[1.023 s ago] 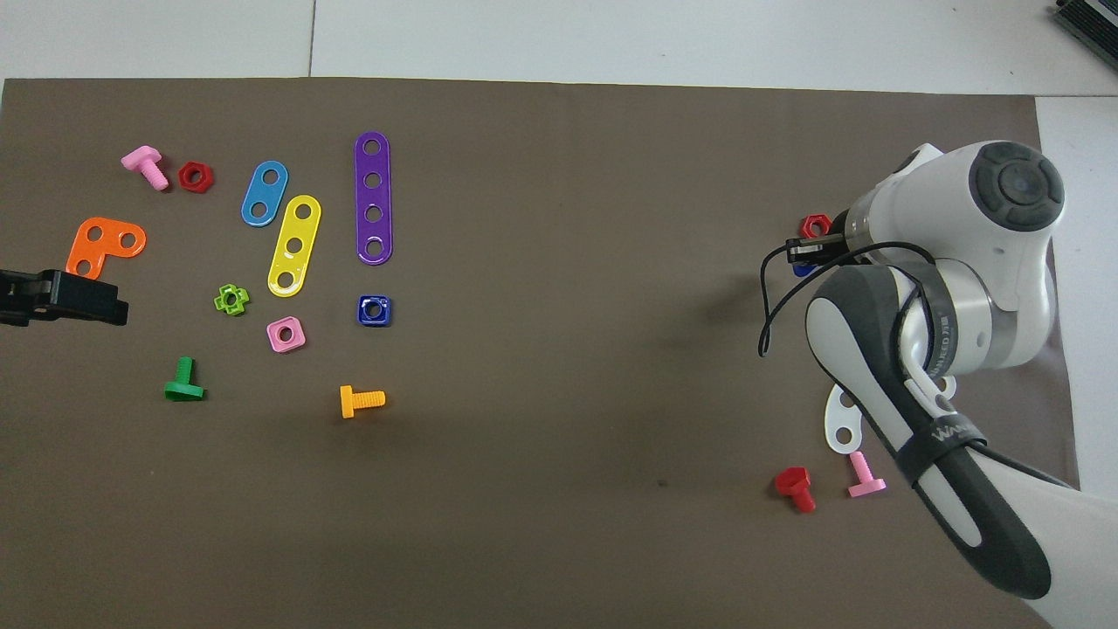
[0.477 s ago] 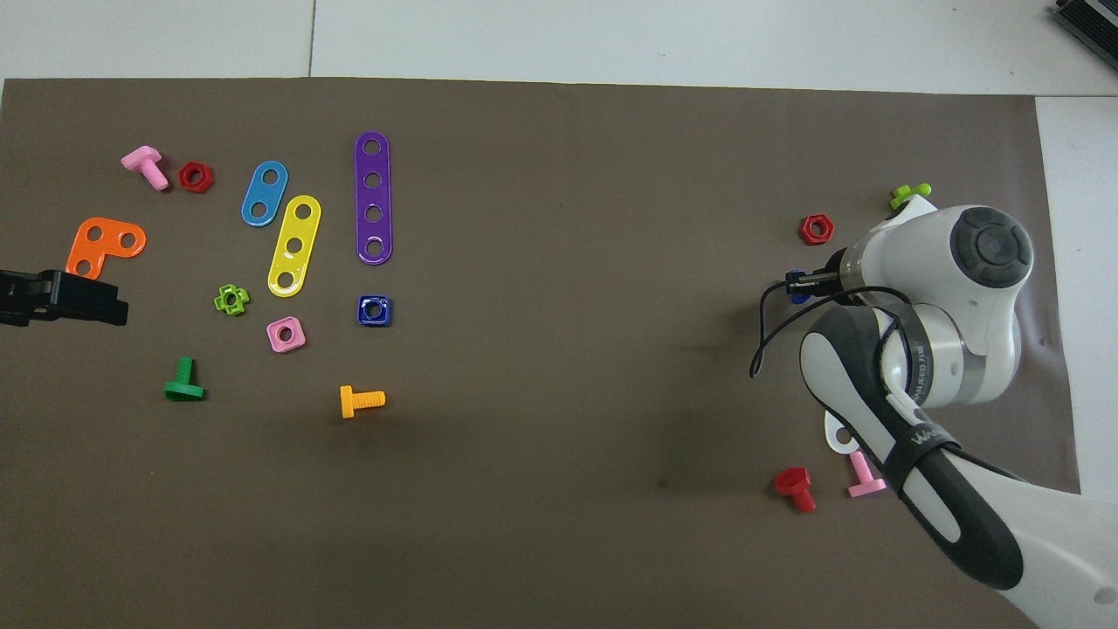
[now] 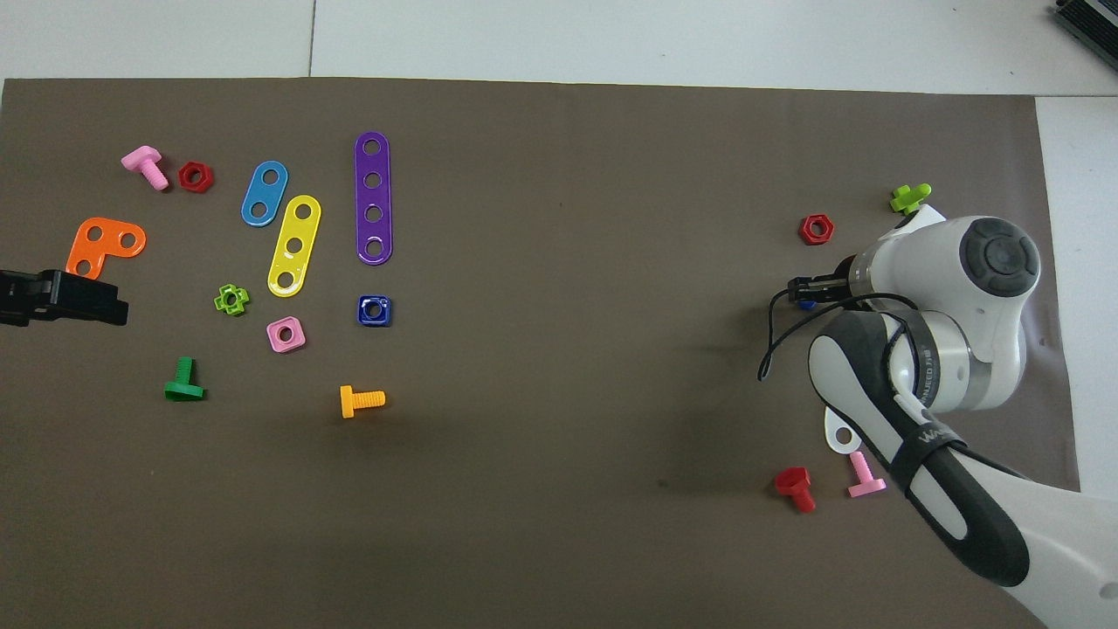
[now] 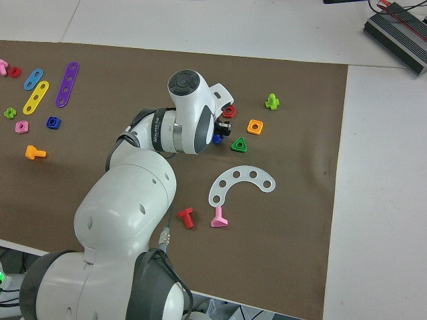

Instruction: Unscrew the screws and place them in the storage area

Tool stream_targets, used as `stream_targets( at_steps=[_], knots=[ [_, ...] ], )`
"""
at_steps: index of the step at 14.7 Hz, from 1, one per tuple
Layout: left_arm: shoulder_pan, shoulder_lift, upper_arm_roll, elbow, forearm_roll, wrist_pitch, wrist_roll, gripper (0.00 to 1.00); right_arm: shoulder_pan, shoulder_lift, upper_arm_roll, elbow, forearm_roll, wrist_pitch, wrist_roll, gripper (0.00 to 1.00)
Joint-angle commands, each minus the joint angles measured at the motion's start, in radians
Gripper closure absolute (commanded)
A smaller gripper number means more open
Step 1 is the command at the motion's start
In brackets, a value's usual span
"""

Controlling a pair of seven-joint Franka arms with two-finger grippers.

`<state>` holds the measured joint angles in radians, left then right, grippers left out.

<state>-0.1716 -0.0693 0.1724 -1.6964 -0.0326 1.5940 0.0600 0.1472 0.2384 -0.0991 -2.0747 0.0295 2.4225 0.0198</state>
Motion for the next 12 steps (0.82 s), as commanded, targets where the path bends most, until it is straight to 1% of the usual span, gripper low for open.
stream_targets(
  at_steps=[1,2,4,5,7,9,11,12],
  knots=[
    [0.009,-0.03,-0.007,-0.037,-0.01,0.023,-0.011,0.0,-0.014,-0.045,0.013,0.051,0.02,-0.041,0.022,0.0],
    [0.009,-0.03,-0.007,-0.037,-0.01,0.023,-0.011,0.0,-0.017,-0.056,0.012,0.092,0.012,-0.09,0.022,0.0],
    [0.009,-0.03,-0.007,-0.037,-0.01,0.023,-0.011,0.0,-0.029,-0.067,0.004,0.203,0.003,-0.237,0.02,0.0],
    [0.009,-0.03,-0.007,-0.037,-0.01,0.023,-0.011,0.0,-0.035,-0.085,0.004,0.252,0.003,-0.312,0.022,0.0],
    [0.009,-0.03,-0.007,-0.037,-0.01,0.023,-0.011,0.0,-0.038,-0.141,0.002,0.309,0.003,-0.434,0.022,0.0],
    [0.009,-0.03,-0.007,-0.037,-0.01,0.023,-0.011,0.0,-0.046,-0.201,-0.004,0.344,-0.003,-0.56,0.031,0.0],
    [0.009,-0.03,-0.007,-0.037,-0.01,0.023,-0.011,0.0,-0.061,-0.255,-0.007,0.404,-0.007,-0.733,0.045,0.0],
    [0.009,-0.03,-0.007,-0.036,-0.01,0.023,-0.011,0.0,-0.072,-0.263,-0.008,0.445,0.007,-0.819,0.075,0.0]
  ],
)
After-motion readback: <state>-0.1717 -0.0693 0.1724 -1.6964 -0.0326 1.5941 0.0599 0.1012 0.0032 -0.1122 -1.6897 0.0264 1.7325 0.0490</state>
